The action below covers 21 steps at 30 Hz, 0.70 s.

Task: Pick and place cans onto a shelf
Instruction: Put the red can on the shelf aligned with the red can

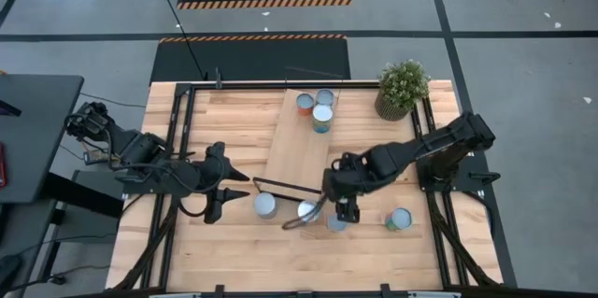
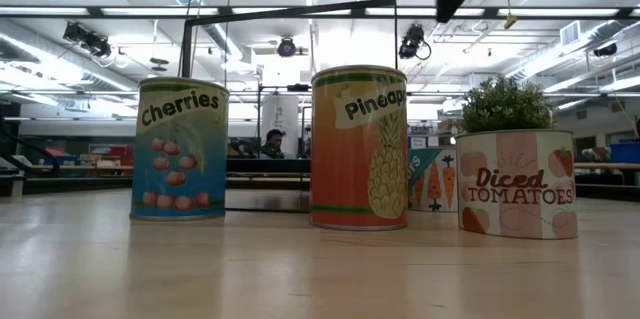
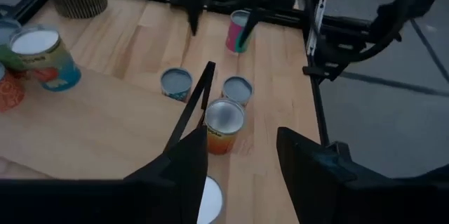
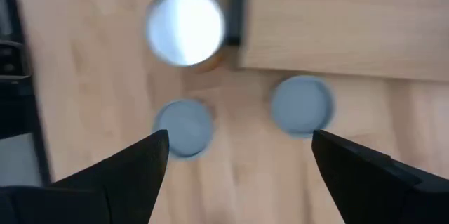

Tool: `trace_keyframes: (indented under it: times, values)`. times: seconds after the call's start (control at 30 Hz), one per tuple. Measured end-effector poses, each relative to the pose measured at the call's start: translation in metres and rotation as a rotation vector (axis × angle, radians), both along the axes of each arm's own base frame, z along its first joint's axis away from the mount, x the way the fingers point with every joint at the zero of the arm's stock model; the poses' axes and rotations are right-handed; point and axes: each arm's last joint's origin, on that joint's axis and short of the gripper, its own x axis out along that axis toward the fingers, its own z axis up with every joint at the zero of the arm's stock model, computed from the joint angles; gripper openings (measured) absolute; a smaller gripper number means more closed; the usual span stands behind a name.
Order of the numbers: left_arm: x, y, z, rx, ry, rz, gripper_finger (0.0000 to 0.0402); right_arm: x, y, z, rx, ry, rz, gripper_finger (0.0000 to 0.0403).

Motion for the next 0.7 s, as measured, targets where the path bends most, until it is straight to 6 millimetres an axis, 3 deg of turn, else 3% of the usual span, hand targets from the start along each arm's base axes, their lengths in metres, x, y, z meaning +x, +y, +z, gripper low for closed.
trace_keyframes:
  times: [0.17,0.37,0.53,0.7]
  values:
    - [0.0,-0.001,0.0,0.006,-0.004,0.002,0.018,-0.007,0.017,-0.019,0.04,0.04,-0.007,0.0363]
    - [0.0,0.0,0.0,0.021,-0.012,0.028,0.0216,-0.009,0.034,-0.052,0.123,0.026,0.018,0.0372]
    - [0.0,0.0,0.0,0.014,-0.006,0.007,0.0241,-0.011,0.036,-0.075,0.077,-0.016,0.046,0.0383]
    - [-0.001,-0.001,0.0,-0.008,0.005,-0.024,0.0238,-0.012,0.036,-0.096,0.07,-0.043,0.134,0.0398]
